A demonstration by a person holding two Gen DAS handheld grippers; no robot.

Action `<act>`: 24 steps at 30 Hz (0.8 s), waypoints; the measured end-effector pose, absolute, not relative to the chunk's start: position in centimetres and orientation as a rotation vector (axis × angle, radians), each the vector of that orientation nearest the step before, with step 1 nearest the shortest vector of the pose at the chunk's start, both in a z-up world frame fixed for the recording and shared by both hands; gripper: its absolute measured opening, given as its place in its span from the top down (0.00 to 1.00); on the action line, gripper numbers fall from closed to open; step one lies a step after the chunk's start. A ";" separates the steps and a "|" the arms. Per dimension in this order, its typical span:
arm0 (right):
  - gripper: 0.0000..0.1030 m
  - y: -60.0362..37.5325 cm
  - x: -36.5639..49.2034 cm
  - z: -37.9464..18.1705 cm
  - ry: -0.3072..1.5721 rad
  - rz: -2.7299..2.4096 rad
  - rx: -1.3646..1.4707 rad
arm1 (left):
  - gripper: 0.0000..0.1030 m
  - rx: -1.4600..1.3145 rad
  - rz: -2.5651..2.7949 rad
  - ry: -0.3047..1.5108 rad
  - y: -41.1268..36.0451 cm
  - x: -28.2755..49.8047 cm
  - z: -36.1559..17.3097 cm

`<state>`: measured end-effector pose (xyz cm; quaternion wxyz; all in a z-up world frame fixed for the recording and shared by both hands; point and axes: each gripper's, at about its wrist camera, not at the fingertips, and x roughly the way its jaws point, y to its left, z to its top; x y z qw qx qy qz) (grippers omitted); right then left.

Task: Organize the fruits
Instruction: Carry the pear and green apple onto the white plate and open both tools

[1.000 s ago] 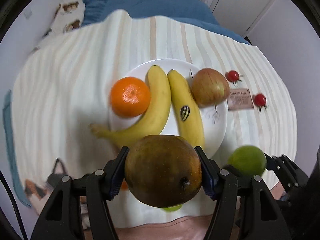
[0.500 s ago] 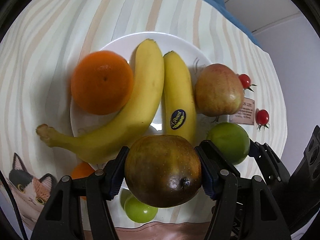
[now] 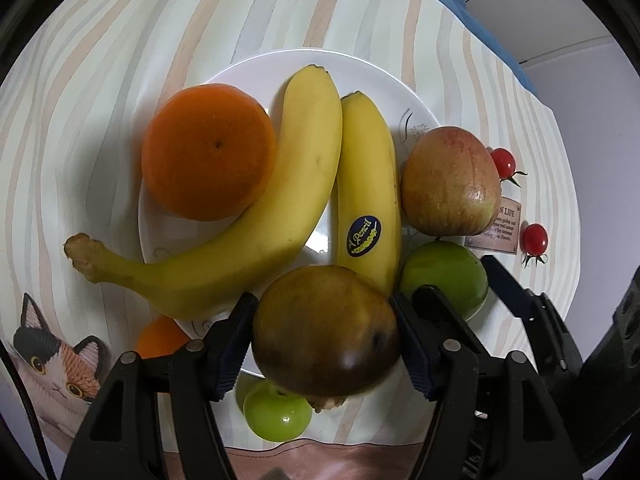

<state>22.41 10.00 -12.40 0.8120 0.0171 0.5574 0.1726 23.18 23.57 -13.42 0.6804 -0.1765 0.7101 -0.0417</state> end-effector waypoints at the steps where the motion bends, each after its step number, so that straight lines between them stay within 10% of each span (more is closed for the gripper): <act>1: 0.20 9.9 22.4 -12.4 1.194 0.370 0.035 | 0.35 -0.398 -0.090 1.593 23.5 23.2 -13.4; 21: 0.05 9.0 21.5 -9.7 1.215 0.332 0.029 | 0.33 -0.329 -0.088 1.464 24.0 23.0 -7.9; 24: 0.04 8.5 21.0 -9.1 1.228 0.312 0.042 | 0.21 -0.252 -0.054 1.419 24.2 22.2 -7.0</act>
